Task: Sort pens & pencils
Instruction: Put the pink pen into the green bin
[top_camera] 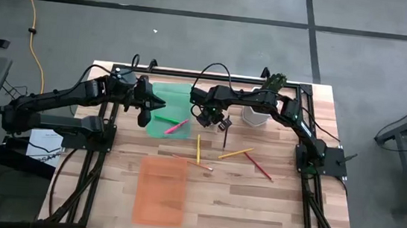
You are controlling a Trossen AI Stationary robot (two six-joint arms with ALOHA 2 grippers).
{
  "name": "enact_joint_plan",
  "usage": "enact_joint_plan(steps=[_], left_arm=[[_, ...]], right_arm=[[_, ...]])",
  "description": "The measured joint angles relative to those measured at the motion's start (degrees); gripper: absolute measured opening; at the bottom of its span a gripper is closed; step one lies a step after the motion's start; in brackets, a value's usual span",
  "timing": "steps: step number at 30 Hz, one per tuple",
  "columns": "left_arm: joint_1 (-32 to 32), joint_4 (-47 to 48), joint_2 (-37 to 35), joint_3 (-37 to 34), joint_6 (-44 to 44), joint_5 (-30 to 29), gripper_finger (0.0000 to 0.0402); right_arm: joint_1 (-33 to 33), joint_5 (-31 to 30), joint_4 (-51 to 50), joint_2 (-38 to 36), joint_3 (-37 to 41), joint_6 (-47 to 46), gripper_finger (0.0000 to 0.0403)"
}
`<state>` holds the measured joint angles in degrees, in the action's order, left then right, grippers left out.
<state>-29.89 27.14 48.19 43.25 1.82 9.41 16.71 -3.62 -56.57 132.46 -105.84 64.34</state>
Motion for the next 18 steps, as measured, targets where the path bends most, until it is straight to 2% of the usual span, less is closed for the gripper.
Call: enact_joint_plan(steps=[10,18], left_arm=[[0.0,0.0,0.0,0.0,0.1,0.0,0.0046],[0.0,0.0,0.0,0.0,0.1,0.0,0.0046]], right_arm=[[0.0,0.0,-0.2,0.0,0.0,-1.1,0.0042],[0.0,0.0,0.0,0.0,0.0,-1.8,0.0033]])
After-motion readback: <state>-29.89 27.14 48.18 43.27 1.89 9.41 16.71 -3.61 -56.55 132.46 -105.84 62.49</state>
